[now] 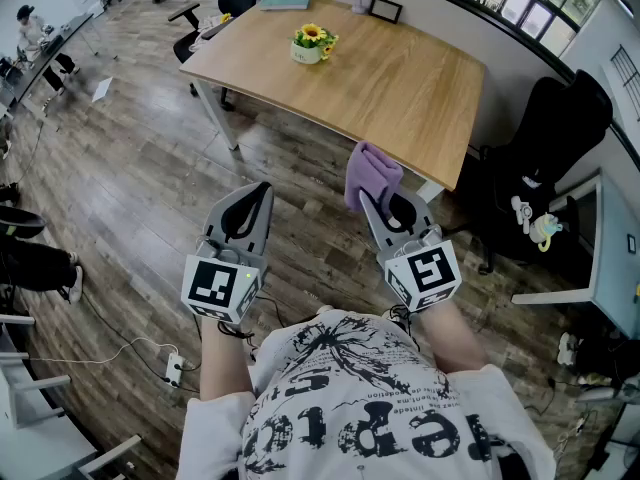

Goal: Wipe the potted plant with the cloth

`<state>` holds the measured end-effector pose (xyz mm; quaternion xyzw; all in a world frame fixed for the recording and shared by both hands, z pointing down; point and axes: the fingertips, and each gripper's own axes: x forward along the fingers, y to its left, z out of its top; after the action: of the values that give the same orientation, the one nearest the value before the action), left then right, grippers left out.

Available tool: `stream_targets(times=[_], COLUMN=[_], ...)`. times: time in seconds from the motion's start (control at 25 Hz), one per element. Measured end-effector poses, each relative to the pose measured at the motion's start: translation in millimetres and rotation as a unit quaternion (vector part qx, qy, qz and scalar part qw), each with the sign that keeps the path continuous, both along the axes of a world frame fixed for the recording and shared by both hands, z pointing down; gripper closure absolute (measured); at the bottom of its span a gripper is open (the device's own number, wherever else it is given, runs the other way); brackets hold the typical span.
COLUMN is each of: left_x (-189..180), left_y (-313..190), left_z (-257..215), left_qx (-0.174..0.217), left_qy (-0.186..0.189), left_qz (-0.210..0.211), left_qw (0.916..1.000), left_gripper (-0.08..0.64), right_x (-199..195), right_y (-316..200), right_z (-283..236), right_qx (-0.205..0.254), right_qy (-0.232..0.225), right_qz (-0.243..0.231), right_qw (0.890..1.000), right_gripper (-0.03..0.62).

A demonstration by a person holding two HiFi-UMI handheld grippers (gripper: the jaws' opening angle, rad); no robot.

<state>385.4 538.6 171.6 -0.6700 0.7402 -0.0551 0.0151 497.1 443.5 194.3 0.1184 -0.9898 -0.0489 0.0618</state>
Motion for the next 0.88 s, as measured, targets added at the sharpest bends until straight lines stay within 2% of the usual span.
stream_targets(times=[0.32, 0.6, 0.88], left_x=[-8, -25, -51], left_y=[-2, -5, -25], left_z=[4, 9, 30], left_qx=[0.002, -0.010, -0.032], left_qy=[0.006, 0.012, 0.016], left_qz=[-0.007, -0.006, -0.018], left_qw=[1.0000, 0.9999, 0.9992], left_gripper=[0.557, 0.557, 0.557], right_x=[-3, -19, -53], right_y=[-7, -25, -46], right_z=[5, 14, 31], right_qx=[0.001, -0.038, -0.041], right_qy=[-0.001, 0.013, 0.031], right_qz=[0.014, 0.048, 0.027], right_qw=[1.000, 0.998, 0.998], right_gripper=[0.529, 0.525, 0.525])
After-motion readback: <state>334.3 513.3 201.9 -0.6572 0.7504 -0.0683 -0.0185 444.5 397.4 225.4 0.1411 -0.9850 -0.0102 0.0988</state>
